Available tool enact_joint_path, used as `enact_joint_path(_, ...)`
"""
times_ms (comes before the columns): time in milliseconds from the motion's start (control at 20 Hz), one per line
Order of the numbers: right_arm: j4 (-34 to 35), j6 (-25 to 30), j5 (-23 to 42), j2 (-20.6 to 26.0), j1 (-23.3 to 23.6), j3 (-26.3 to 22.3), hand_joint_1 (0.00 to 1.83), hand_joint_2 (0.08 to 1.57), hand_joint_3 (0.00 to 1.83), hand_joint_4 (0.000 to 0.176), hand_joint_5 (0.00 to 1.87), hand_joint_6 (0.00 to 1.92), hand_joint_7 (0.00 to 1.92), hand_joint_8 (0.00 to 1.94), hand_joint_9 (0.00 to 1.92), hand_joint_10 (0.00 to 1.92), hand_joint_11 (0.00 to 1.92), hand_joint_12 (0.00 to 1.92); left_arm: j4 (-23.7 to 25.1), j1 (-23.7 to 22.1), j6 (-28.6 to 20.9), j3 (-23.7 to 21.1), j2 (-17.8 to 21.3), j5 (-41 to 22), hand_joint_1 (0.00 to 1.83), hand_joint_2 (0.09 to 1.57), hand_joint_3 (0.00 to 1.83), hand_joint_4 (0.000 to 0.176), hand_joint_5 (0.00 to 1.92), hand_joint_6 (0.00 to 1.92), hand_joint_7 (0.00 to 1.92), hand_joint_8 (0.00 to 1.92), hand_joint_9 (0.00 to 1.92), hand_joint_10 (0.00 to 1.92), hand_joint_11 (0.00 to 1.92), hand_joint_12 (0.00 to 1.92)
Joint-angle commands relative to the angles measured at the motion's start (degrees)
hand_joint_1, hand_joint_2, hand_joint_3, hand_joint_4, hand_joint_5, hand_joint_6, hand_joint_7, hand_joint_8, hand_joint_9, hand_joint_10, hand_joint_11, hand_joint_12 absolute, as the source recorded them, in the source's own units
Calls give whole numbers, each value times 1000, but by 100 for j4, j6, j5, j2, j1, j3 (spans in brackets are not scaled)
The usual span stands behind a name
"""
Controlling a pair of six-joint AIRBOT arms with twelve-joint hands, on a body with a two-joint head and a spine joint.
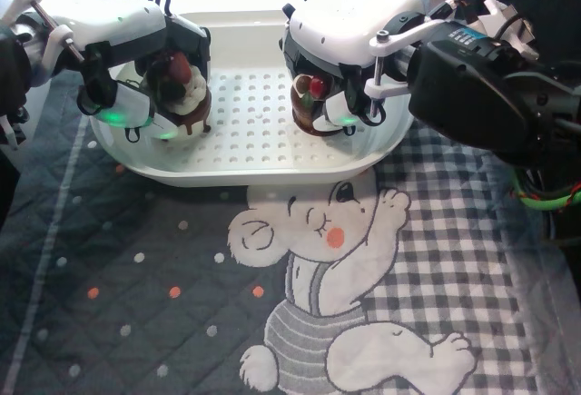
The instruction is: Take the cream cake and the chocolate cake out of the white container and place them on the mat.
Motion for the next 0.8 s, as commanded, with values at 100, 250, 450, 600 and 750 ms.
enact_joint_path(100, -240, -36, 1164, 251, 81, -445, 1374, 1129, 0, 0, 964, 979, 935, 990, 838, 1365, 632, 1548, 0, -13, -185, -225, 188, -1329, 1470, 1213, 0, 0, 683, 1331, 769, 1202, 765, 1376, 572, 1817)
enact_joint_path(250, -508, -36, 1585, 624, 82, -853, 1375, 1123, 0, 0, 943, 1058, 968, 901, 862, 1310, 625, 1464, 344, -106, -318, -603, 462, -1780, 1471, 1208, 0, 0, 683, 1321, 793, 1215, 767, 1341, 587, 1813)
enact_joint_path(450, -910, -35, 2224, 1162, 82, -1465, 1382, 1125, 1, 0, 850, 999, 1007, 924, 913, 1357, 757, 1565, 808, -139, -414, -1235, 945, -2436, 1371, 1204, 0, 0, 710, 1307, 807, 1219, 785, 1424, 576, 1606)
enact_joint_path(600, -1115, -35, 2667, 1527, 81, -1835, 1362, 1196, 3, 0, 805, 917, 829, 1302, 751, 1619, 781, 1812, 1061, -106, -414, -1644, 1277, -2817, 1351, 1188, 0, 0, 743, 1272, 851, 1156, 804, 1401, 632, 1469)
enact_joint_path(750, -1357, -35, 3202, 1963, 79, -2296, 1279, 1175, 0, 0, 859, 896, 898, 1392, 854, 1670, 756, 1898, 1293, 77, -415, -2130, 1684, -3343, 1352, 1185, 0, 0, 737, 1254, 842, 1176, 829, 1379, 667, 1442)
